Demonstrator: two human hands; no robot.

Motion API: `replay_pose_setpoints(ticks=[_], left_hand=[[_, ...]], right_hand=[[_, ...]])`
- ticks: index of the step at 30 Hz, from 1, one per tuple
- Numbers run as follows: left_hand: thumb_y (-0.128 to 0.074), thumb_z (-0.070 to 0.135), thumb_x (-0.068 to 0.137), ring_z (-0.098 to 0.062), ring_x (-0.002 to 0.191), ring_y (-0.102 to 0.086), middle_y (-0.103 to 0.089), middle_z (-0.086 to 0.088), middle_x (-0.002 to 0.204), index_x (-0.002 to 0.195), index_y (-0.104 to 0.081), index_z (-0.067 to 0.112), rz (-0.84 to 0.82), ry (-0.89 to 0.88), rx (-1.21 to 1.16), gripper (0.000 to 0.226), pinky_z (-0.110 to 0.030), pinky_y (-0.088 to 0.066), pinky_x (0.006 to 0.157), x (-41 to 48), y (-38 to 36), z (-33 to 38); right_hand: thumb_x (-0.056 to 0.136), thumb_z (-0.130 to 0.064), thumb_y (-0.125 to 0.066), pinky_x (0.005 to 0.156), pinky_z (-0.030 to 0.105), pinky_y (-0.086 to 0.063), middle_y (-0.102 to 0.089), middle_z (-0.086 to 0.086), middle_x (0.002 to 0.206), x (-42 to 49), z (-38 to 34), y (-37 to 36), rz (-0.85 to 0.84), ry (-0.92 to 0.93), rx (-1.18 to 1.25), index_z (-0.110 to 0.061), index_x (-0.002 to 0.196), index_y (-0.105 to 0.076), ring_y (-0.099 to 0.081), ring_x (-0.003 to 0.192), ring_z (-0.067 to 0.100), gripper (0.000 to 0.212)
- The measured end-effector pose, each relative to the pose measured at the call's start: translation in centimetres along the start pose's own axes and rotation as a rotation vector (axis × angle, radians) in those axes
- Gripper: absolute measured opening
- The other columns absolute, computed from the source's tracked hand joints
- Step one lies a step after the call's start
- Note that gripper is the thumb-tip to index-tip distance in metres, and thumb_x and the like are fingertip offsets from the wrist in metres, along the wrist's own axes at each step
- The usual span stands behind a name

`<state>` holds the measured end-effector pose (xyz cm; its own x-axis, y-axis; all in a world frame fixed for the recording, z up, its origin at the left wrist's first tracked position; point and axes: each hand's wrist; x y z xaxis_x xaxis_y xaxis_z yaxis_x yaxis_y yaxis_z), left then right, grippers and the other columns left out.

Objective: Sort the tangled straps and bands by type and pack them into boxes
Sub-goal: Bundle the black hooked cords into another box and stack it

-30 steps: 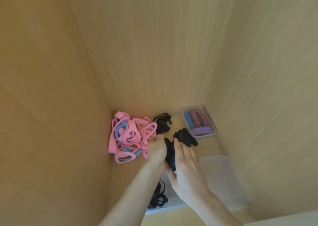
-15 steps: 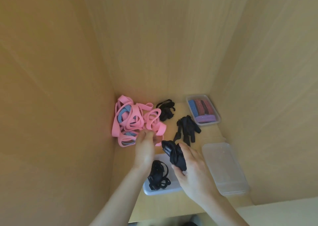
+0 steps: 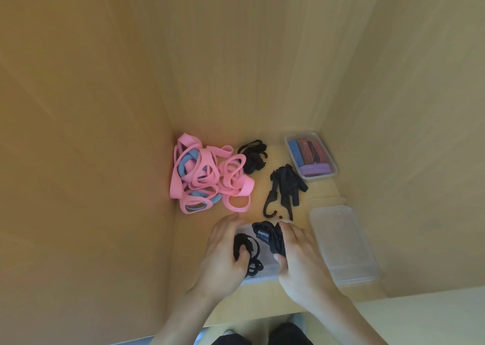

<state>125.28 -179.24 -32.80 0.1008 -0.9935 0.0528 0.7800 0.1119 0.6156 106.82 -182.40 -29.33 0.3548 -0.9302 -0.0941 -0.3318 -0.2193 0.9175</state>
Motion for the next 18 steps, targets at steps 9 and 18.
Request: replay_pose_setpoints(ticks=[9, 18], left_hand=[[-0.040, 0.018, 0.092, -0.008, 0.147, -0.017, -0.031, 0.012, 0.151, 0.141, -0.044, 0.037, -0.057, -0.078, 0.130, 0.053, -0.036, -0.026, 0.121, -0.6, -0.9, -1.2], [-0.043, 0.035, 0.092, -0.018, 0.143, -0.024, -0.037, 0.002, 0.147, 0.135, -0.059, 0.025, -0.100, -0.081, 0.305, 0.047, -0.041, -0.030, 0.118, -0.5, -0.7, -1.2]], right_hand=[[0.094, -0.032, -0.055, 0.104, 0.035, -0.030, -0.037, 0.002, 0.139, 0.0, -1.7, -0.4, -0.111, -0.051, -0.326, -0.020, 0.140, -0.044, -0.033, 0.128, 0.024, 0.048], [0.086, -0.016, -0.072, 0.089, 0.028, -0.054, -0.040, 0.008, 0.133, 2.3, -2.4, -0.5, -0.232, -0.114, -0.170, -0.013, 0.122, -0.058, -0.060, 0.105, 0.021, 0.038]])
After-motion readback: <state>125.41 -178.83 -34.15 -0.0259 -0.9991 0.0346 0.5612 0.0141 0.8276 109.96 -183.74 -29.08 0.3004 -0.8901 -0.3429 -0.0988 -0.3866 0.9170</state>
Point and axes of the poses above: each hand's wrist, its own x-axis towards the middle knuckle, its own y-axis out of the back of the hand, z = x × y
